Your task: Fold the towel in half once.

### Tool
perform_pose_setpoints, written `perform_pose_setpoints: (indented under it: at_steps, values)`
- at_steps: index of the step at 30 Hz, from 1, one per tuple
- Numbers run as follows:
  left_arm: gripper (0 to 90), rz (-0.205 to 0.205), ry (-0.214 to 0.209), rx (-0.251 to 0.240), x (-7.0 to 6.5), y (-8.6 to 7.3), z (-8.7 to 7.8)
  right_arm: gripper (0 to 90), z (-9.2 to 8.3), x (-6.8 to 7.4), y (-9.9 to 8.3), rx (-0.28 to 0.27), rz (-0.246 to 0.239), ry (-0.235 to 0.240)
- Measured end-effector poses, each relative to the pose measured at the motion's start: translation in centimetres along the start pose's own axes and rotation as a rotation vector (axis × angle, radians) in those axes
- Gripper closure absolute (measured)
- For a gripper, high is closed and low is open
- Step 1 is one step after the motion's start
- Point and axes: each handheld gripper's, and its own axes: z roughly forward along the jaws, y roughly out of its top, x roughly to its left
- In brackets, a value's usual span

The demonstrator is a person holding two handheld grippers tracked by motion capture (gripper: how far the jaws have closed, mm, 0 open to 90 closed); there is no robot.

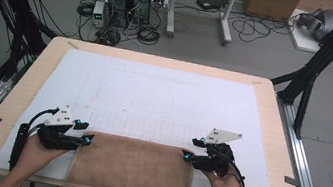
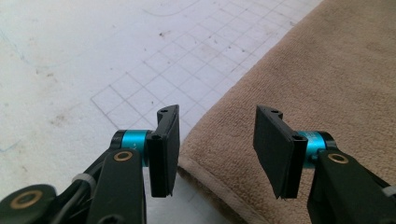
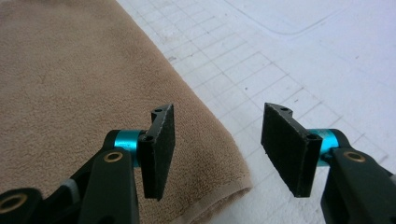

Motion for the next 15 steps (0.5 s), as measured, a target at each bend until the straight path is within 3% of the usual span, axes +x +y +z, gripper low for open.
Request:
perform_pose_setpoints:
  at_steps: [15]
  values:
    - [48.1,-0.038,-0.020,0.061,0.9,-0.4,1.4,44.0,1.4,-0.8,-1.4,0.050,0.034,-0.002]
